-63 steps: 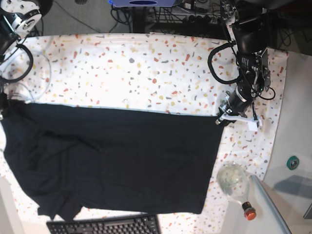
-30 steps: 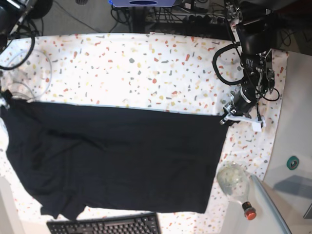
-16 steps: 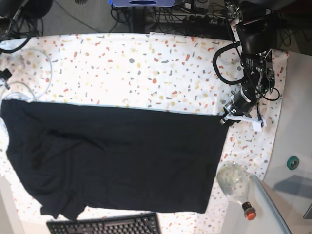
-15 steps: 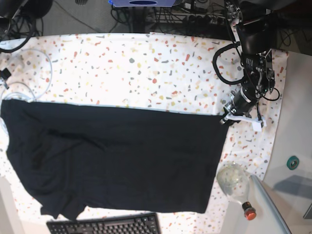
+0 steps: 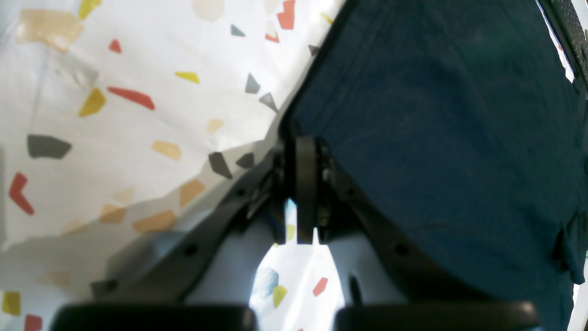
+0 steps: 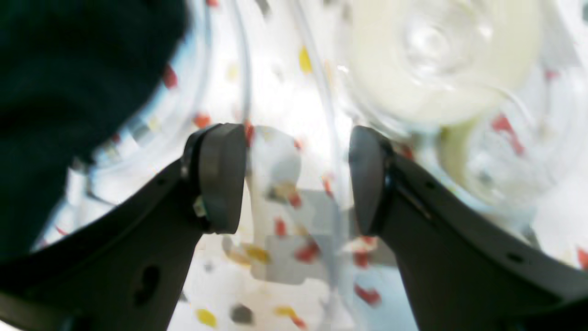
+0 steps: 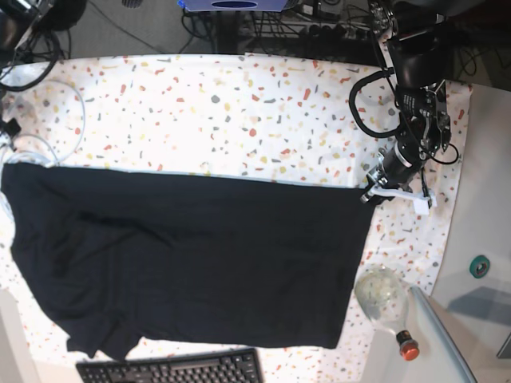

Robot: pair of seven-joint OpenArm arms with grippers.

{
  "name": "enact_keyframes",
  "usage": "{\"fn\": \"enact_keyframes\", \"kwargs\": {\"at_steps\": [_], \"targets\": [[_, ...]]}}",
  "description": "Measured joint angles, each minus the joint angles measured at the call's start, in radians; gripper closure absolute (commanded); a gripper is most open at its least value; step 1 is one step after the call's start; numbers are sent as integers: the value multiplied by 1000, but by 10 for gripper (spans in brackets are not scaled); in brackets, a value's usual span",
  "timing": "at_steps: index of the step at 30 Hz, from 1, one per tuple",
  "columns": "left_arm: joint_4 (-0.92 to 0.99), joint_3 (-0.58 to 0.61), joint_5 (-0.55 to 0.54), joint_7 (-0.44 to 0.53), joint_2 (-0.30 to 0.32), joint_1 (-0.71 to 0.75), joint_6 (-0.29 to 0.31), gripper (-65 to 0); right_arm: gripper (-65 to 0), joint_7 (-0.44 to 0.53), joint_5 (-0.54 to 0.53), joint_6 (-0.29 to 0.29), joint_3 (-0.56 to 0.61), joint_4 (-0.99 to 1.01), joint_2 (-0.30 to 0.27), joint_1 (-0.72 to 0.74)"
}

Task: Layout the t-shirt on the table in an organized manner, then fold the t-shirt properly
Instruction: 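Hold the shirt edges with both grippers and pull them taut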

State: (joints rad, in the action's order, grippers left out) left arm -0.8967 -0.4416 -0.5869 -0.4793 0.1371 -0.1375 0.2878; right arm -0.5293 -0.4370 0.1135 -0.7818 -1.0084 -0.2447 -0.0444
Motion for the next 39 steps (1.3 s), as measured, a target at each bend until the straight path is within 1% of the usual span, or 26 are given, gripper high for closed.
{"fn": "enact_keyframes", "kwargs": {"at_steps": [1, 3, 6, 9, 13, 14, 15, 16, 17, 20, 22, 23, 25, 26, 28, 31, 34, 35, 38, 39], "targets": [[0, 0, 0, 0, 2, 0, 0, 0, -329, 0, 0, 4, 0, 0, 2, 8], [0, 0, 3, 0, 2, 0, 0, 0, -329, -4, 7, 64, 0, 2, 4, 14], [0, 0, 3, 0, 2, 0, 0, 0, -327, -21, 7, 100, 2, 3, 13, 36], [0, 0, 3, -3, 7, 1, 0, 0, -327, -19, -4, 108, 6, 7, 32, 58], [0, 0, 3, -2, 10, 2, 0, 0, -327, -27, -3, 108, 11, 10, 34, 67], [0, 0, 3, 0, 10, 2, 0, 0, -327, -27, 2, 101, 11, 19, 33, 76], [0, 0, 3, 0, 10, 2, 0, 0, -327, -20, -9, 63, 11, 36, 31, 84], [0, 0, 3, 0, 10, 2, 0, 0, -327, -10, -7, 46, 11, 51, 29, 92], [0, 0, 3, 0, 10, 2, 0, 0, -327, -8, -8, 37, 11, 60, 27, 97], [0, 0, 3, 0, 10, 2, 0, 0, -318, -12, -33, 46, 11, 73, 12, 93], [0, 0, 3, 0, 10, 2, 0, 0, -257, -13, -22, 46, 19, 73, 10, 93], [0, 0, 3, 0, 10, 2, 0, 0, -222, -2, 2, 35, 40, 73, 8, 91], [0, 0, 3, 0, 10, 2, 0, 0, -173, 2, 47, -3, 78, 72, 3, 92], [0, 0, 3, 0, 10, 2, 0, 0, -165, 4, 61, -27, 86, 71, 5, 96], [0, 0, 3, 0, 10, 2, 0, 0, -168, 9, 91, -71, 98, 66, 13, 101], [0, 0, 3, 0, 10, 2, 0, 0, -192, 16, 93, -77, 102, 65, 16, 102], [0, 0, 3, 0, 10, 2, 0, 0, -194, 13, 90, -78, 102, 66, 16, 105], [0, 0, 3, 0, 10, 2, 0, 0, -194, 8, 91, -89, 102, 66, 16, 109], [0, 0, 3, 0, 10, 2, 0, 0, -195, 0, 102, -154, 111, 67, 19, 125], [0, 0, 3, 0, 10, 2, 0, 0, -195, 0, 115, -176, 133, 67, 18, 127]]}}
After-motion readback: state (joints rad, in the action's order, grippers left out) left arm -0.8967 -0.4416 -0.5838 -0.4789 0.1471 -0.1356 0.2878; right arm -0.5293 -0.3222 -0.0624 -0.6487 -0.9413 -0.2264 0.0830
